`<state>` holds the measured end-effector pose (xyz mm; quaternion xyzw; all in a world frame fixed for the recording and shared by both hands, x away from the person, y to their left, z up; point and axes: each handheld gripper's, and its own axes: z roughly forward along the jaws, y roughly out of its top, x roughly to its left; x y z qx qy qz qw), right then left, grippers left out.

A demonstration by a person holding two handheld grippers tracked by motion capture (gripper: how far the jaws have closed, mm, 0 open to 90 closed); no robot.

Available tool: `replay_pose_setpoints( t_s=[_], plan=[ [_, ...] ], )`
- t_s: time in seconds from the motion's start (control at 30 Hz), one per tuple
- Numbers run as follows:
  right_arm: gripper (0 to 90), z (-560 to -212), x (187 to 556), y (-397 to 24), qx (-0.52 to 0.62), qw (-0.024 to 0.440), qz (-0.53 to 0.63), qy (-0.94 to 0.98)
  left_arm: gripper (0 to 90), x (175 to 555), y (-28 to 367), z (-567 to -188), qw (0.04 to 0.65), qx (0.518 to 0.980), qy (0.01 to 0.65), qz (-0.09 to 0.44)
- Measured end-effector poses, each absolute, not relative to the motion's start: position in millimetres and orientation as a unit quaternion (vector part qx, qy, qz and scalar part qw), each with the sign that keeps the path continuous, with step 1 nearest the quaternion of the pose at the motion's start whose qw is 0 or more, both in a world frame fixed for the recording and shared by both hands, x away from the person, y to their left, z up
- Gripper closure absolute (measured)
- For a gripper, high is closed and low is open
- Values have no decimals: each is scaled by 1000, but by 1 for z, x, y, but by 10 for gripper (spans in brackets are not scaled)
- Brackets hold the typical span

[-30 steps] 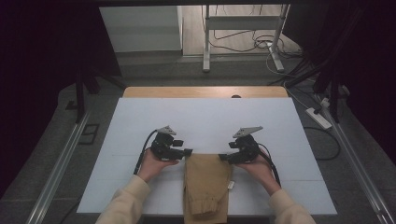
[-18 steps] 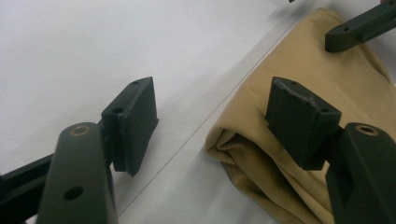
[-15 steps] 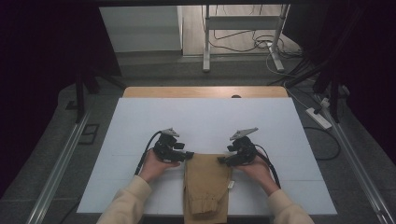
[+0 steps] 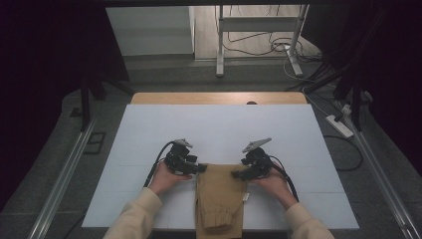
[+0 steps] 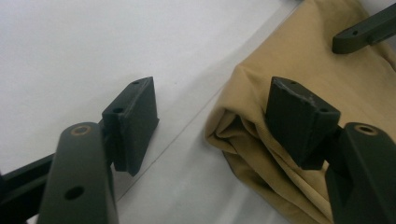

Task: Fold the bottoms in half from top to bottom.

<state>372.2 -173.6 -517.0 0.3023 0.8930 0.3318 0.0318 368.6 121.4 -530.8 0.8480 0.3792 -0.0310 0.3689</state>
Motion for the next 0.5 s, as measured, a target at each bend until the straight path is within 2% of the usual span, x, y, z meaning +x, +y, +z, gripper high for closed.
replay_pose_setpoints(
  t_s=[0.2, 0.37, 0.5],
  plan=[
    [334, -517, 369, -172, 291, 35, 325, 899, 360, 368, 121, -533, 370, 848, 379, -38],
    [461, -516, 367, -172, 280, 25, 323, 904, 541, 366, 120, -535, 377, 848, 365, -67],
    [579, -514, 365, -173, 274, 19, 321, 907, 626, 364, 118, -535, 373, 855, 355, -68]
  ],
)
